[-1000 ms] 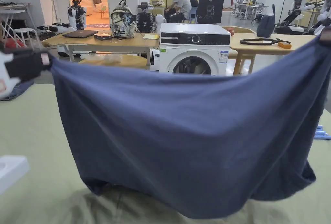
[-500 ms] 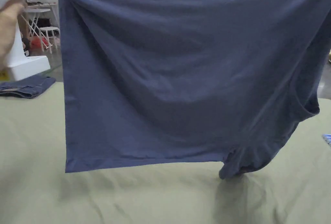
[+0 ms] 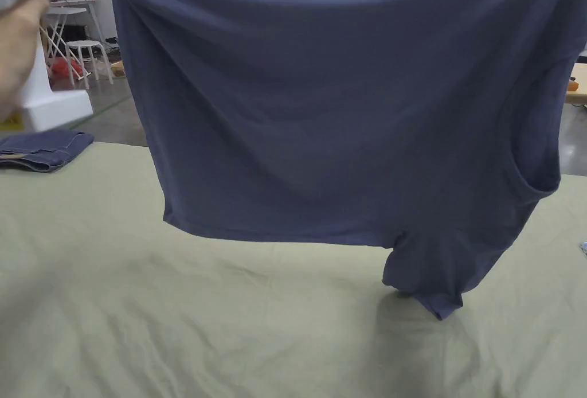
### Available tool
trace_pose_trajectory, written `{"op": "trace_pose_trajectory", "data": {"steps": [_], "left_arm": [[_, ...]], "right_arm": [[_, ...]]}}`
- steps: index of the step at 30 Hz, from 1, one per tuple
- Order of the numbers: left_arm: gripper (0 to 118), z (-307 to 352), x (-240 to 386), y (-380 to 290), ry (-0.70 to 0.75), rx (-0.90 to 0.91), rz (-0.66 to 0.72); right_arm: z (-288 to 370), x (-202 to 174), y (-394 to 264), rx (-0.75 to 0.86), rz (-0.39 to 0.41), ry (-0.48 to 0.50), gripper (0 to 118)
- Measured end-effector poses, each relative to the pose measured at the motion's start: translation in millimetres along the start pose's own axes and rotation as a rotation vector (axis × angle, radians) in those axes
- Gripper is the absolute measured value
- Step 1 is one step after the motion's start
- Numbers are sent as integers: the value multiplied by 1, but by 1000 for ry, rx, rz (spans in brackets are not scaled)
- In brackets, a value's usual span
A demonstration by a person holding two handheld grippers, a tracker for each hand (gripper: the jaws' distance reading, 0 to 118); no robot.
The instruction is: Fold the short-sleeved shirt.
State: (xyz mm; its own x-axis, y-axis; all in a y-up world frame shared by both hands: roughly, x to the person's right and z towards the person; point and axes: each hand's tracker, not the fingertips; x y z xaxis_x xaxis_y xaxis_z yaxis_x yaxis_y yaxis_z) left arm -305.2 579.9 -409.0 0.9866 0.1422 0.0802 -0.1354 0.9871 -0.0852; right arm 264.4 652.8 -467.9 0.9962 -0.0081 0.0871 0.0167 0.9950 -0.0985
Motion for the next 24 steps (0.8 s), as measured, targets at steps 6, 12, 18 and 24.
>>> {"op": "trace_pose_trajectory", "data": {"steps": [6, 12, 18, 24], "left_arm": [[0, 11, -2, -80, -39, -86, 26], [0, 36, -11, -143, -70, -132, 80], [0, 133, -15, -210, -111, -146, 141], [0, 230, -25, -295, -68, -230, 304]], "right_arm": [[29, 13, -76, -54, -84, 82, 0], [63, 30, -148, -134, -99, 135, 0], [134, 53, -234, -177, -83, 173, 0], [240, 73, -362, -282, -116, 134, 0]]}}
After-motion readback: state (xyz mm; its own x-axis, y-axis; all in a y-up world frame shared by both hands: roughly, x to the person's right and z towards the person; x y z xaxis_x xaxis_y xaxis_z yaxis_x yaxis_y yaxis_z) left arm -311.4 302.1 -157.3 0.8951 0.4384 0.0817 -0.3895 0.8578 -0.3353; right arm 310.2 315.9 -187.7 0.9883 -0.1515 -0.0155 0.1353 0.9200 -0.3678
